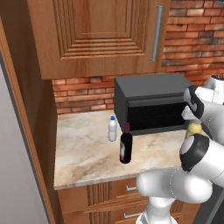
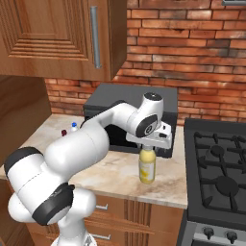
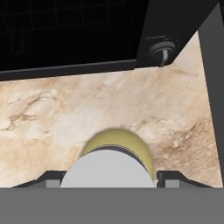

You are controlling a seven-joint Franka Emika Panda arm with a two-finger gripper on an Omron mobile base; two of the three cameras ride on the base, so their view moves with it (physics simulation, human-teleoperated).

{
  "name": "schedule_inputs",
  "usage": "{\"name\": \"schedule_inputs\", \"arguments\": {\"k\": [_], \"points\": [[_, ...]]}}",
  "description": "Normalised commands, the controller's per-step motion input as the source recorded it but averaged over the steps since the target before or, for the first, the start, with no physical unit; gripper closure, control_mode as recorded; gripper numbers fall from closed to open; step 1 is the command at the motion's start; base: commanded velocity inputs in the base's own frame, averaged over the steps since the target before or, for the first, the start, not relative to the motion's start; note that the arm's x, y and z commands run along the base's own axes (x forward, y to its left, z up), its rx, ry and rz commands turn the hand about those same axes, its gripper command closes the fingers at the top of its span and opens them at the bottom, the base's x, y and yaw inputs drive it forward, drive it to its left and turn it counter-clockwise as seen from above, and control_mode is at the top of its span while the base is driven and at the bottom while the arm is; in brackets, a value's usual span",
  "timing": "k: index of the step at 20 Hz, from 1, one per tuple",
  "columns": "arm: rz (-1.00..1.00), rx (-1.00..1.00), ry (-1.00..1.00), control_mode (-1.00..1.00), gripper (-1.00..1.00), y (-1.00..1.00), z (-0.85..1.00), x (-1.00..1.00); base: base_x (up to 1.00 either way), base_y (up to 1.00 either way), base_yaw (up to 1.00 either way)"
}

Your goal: Place the drinks on the dining counter in a tight cluster.

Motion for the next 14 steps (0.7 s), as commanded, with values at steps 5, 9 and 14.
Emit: {"name": "schedule_inputs", "arguments": {"k": [5, 9, 14], "points": [[0.00, 0.01, -0.09, -1.00, 1.00, 0.03, 0.19, -0.22, 0.00, 0.00, 0.00], [0.02, 0.06, -0.15, -1.00, 1.00, 0.09, 0.73, -0.87, 0.00, 0.00, 0.00], [0.03, 0.05, -0.13, -1.00, 1.00, 0.16, 0.68, -0.90, 0.00, 0.00, 0.00]]}}
